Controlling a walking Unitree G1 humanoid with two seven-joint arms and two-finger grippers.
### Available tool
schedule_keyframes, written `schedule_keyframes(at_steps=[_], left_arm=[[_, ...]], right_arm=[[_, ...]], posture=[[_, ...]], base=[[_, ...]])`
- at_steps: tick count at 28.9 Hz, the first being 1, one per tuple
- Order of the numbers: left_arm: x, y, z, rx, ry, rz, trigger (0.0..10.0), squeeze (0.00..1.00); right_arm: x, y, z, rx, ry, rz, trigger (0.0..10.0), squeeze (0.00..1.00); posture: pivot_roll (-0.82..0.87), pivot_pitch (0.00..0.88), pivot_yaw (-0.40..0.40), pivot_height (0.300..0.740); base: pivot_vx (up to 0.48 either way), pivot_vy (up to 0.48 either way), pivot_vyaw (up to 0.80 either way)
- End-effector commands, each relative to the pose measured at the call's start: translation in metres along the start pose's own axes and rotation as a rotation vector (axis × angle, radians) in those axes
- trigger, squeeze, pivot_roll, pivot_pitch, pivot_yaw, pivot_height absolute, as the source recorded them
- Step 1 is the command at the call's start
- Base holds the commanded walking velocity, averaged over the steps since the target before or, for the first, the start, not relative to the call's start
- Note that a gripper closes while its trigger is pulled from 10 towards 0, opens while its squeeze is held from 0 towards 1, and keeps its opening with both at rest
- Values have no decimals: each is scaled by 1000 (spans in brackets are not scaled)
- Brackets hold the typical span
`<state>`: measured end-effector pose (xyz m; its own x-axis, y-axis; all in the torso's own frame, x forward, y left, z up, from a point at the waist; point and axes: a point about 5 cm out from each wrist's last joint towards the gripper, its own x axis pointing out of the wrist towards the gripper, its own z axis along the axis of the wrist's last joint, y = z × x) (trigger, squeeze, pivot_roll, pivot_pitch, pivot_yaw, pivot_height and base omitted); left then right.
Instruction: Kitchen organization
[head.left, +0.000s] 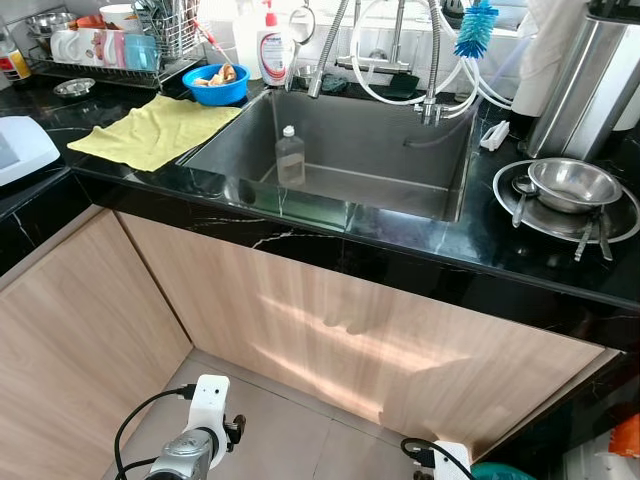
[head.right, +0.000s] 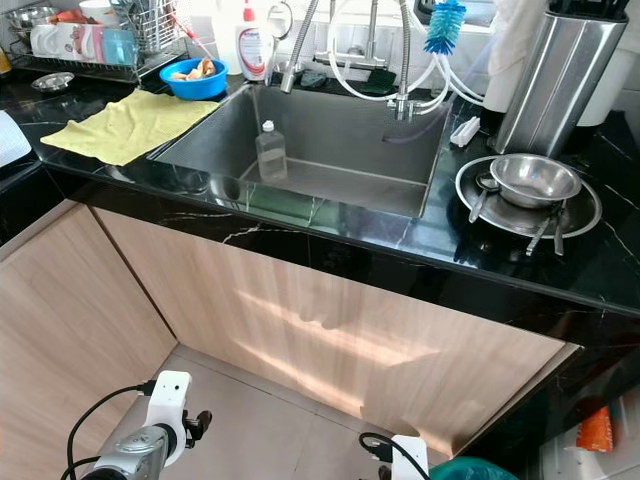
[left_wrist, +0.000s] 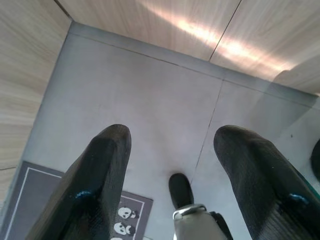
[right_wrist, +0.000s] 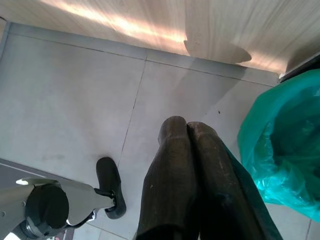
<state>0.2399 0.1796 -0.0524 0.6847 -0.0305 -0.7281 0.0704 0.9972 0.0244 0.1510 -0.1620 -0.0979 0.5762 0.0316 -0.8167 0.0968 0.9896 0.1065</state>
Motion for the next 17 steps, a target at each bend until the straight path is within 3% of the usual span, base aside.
schedule_keyframes(at_steps=[1,3,17], left_arm=[[0,3,-1,33,13,11,10000,0],[0,3,-1,30,11,11,10000,0],[0,1,1,3,2,1,10000,0]], right_arm=[[0,1,-3,4,10,0,10000,0],[0,1,-3,3,10,1,10000,0],[0,1,-2,5,5,-2,10000,0]], posture=[[-78,0,46,740],[-78,0,46,740],[-78,0,48,740]], base=[[0,0,-712],[0,0,-709],[0,0,0]])
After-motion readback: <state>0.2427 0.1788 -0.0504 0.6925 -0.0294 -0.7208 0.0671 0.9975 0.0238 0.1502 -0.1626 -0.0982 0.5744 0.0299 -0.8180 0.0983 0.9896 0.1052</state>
